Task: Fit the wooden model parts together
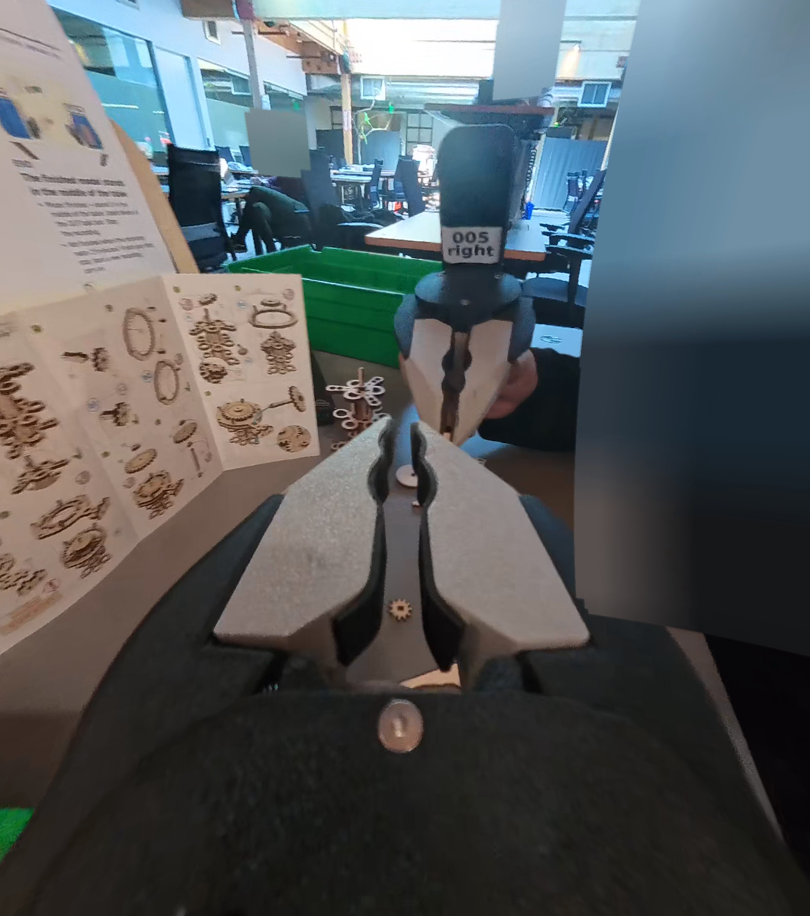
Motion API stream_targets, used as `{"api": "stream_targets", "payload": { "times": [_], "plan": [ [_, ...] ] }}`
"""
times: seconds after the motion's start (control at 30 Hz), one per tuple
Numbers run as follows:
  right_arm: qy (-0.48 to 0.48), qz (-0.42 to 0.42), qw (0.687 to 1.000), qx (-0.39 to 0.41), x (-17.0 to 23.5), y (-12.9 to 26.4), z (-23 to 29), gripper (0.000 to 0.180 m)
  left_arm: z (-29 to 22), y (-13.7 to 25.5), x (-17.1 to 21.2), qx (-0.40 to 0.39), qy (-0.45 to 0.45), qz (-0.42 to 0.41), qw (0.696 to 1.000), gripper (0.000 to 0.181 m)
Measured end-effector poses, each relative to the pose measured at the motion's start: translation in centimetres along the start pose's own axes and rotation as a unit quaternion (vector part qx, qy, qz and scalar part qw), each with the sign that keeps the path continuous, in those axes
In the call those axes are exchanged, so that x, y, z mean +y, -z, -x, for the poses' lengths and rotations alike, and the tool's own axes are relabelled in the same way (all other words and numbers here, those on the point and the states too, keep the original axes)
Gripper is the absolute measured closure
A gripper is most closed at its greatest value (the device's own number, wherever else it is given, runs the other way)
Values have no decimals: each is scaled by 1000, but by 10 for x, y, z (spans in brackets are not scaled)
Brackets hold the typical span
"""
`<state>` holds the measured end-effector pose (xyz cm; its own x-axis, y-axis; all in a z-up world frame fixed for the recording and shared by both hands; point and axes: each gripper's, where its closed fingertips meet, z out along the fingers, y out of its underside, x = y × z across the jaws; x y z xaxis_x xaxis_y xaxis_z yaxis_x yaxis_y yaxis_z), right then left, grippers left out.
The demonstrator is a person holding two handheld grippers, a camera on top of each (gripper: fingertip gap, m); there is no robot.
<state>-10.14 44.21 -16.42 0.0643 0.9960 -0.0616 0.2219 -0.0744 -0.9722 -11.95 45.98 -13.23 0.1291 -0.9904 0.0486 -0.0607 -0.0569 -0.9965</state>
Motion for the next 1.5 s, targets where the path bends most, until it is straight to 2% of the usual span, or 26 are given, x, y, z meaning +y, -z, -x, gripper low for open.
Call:
{"api": "stream_targets", "payload": {
  "times": [0.03, 0.4, 0.53, 1.1, 1.37, 1.5],
  "plan": [
    [-2, 8, 1000, 0, 4, -1, -1, 180, 4, 2, 0, -8, -1, 3, 1000, 180],
    [-14, 139, 990, 9, 60, -28, -11, 179, 20, -3, 28, -55, 6, 79, 995, 179],
    [-8, 162, 987, 5, 71, -35, -9, 180, 27, -3, 37, -70, 20, 100, 992, 179],
    [3, 154, 988, 2, 74, -37, -13, 180, 35, -2, 72, -87, 22, 192, 977, 175],
    [-18, 121, 992, 11, 62, -34, -18, 180, 10, -6, 98, -25, 5, 258, 966, 170],
    [-40, 89, 995, 1, 49, -33, -16, 180, 4, -9, 98, -13, -15, 257, 966, 168]
  ]
}}
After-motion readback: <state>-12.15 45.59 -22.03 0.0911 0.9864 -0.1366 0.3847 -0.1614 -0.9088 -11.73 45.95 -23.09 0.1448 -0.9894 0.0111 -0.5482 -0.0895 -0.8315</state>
